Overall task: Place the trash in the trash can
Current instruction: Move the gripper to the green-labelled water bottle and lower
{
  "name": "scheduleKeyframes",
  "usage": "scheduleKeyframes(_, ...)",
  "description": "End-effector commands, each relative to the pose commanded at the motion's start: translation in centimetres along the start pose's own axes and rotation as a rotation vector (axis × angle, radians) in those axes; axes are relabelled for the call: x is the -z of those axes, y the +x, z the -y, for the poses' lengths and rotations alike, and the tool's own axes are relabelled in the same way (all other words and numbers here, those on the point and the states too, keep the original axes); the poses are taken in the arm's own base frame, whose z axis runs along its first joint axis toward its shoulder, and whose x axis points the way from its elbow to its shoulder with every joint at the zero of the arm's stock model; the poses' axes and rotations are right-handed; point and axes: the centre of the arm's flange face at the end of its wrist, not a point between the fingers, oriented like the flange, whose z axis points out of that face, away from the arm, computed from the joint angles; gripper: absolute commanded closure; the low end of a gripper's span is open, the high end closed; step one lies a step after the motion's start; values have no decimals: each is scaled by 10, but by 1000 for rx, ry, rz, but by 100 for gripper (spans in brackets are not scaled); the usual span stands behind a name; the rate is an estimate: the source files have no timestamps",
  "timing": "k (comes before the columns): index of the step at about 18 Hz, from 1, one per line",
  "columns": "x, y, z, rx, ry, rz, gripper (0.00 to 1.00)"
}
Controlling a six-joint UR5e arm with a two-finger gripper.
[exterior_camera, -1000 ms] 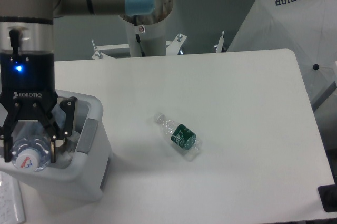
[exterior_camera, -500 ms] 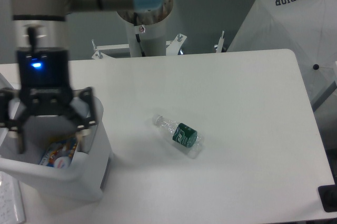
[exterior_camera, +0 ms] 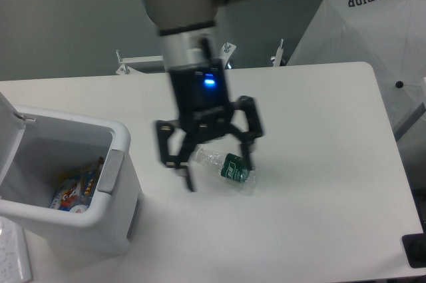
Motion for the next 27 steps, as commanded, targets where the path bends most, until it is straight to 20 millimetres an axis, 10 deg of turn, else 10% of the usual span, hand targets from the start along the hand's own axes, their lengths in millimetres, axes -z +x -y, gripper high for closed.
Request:
scheduleKeyframes(11, -92, -86, -147, 73, -325, 182, 0)
scheduleKeyframes(27, -174, -92, -189, 136, -470, 221, 0)
